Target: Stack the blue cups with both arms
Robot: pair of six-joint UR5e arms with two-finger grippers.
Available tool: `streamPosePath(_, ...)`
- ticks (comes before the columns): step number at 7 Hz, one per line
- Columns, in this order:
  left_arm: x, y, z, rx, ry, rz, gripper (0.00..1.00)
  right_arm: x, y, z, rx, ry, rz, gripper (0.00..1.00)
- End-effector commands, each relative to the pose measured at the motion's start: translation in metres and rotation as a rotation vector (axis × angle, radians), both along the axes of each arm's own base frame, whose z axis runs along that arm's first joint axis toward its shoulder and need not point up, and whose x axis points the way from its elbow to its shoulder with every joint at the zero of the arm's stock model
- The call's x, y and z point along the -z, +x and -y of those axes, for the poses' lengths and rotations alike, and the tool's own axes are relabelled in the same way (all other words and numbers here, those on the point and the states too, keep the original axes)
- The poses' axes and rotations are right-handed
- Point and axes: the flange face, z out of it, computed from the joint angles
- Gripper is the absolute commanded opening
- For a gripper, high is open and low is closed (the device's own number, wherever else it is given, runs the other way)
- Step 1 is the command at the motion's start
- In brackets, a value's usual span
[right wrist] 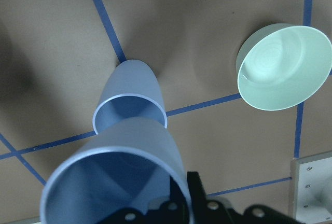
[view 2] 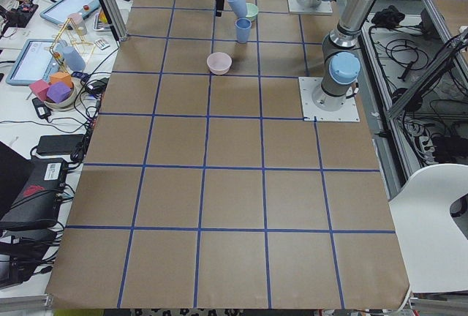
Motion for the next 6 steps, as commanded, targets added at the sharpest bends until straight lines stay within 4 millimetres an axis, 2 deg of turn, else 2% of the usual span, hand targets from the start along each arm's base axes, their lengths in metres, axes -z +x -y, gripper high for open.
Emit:
streamPosePath(1, 0.001, 0.000, 0.001, 0.001, 0.001, 0.000, 1.00, 0.007, 0.008, -0.007, 0.001, 0.010, -0.008, 0.00)
streamPosePath(6, -0.004, 0.000, 0.001, 0.000, -0.010, 0.001, 1.00, 0.039, 0.010, -0.010, 0.002, -0.022, 0.009, 0.00)
